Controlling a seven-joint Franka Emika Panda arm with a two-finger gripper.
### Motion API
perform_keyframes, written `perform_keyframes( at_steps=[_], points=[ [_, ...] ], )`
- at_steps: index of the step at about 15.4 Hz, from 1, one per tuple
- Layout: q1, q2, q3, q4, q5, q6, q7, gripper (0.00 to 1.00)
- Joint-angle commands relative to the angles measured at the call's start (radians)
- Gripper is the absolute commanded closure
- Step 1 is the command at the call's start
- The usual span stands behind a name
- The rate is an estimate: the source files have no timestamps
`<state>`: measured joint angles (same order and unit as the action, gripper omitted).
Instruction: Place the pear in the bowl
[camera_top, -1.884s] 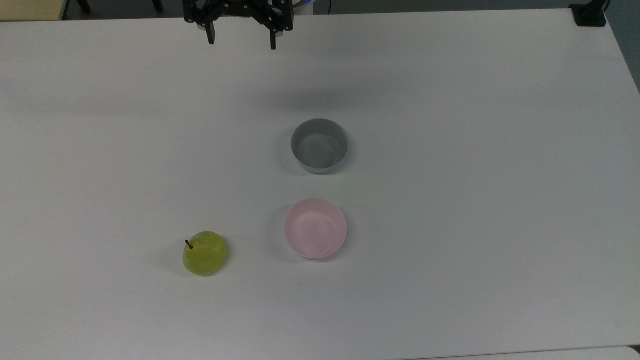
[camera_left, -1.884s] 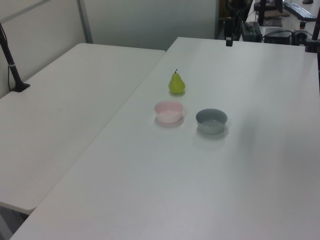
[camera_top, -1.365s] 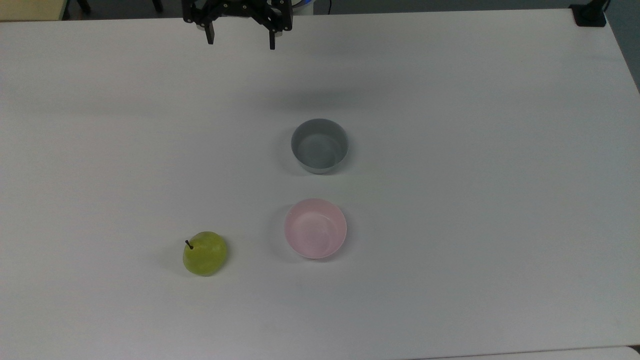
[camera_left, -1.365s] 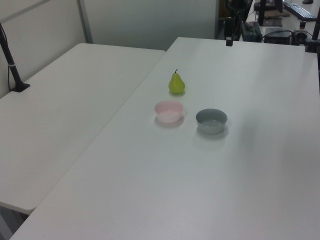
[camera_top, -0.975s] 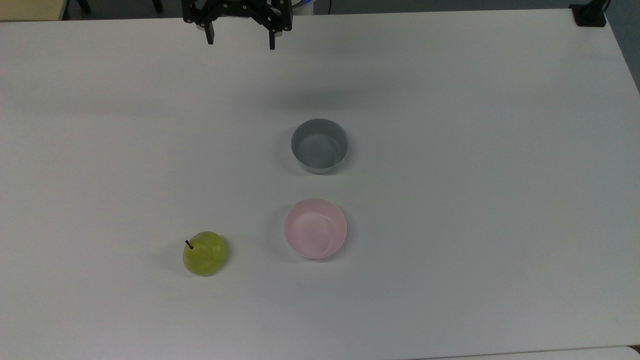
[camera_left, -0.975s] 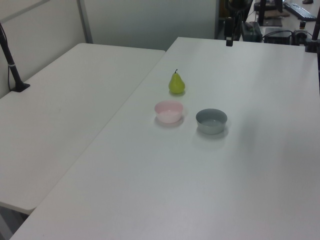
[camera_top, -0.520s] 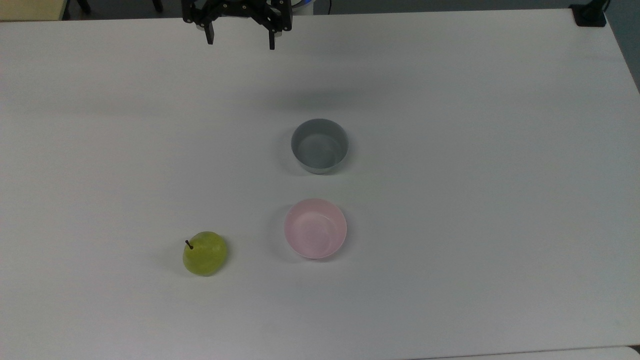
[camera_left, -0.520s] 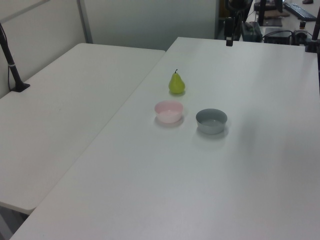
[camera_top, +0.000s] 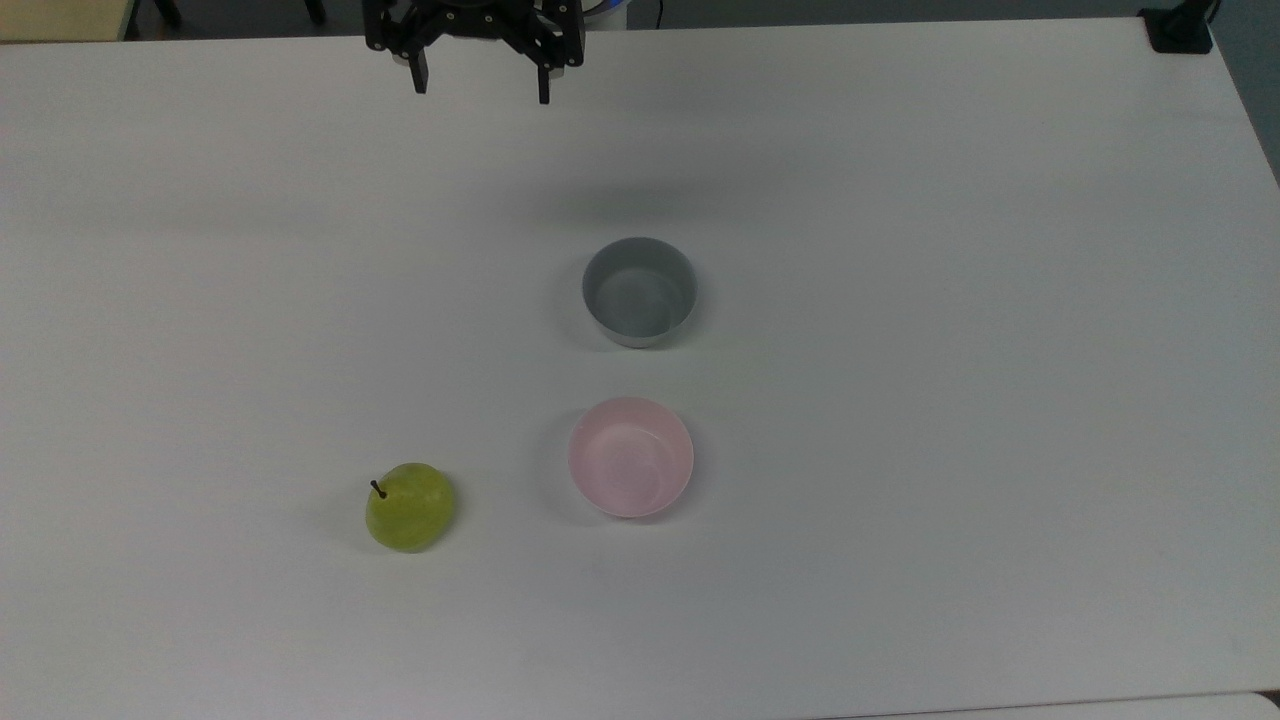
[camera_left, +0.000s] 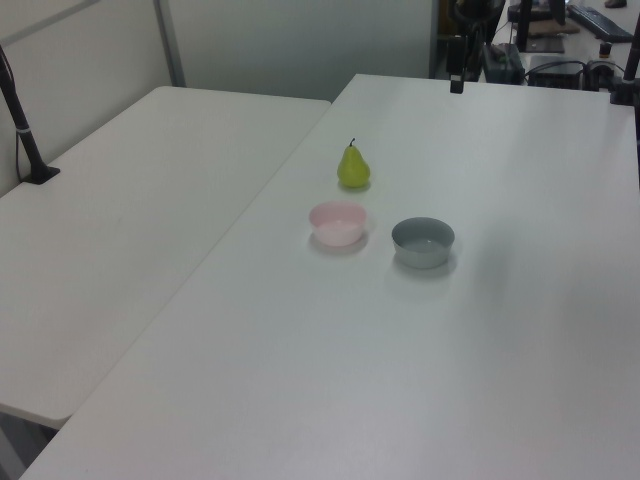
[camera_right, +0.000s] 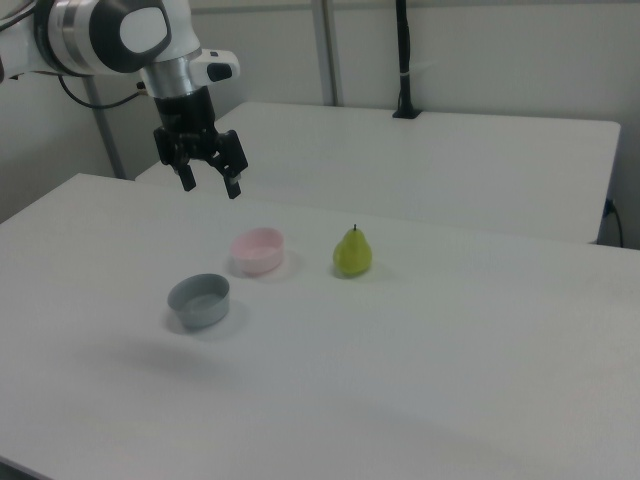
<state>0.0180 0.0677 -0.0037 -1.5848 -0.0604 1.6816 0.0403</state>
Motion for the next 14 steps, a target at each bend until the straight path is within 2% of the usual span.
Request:
perform_keyframes(
  at_steps=[1,8,11,14],
  points=[
    [0.002,0.023,-0.012,-0.009,0.007,0.081,-0.03,0.0],
    [-0.024,0.122,-0.015,-0.008,0.002,0.315,-0.03,0.0],
    [-0.032,0.204,-0.016,-0.004,-0.045,0.41,-0.033,0.0],
    [-0.053,0.28,-0.016,0.038,-0.056,0.478,-0.042,0.0]
  ],
)
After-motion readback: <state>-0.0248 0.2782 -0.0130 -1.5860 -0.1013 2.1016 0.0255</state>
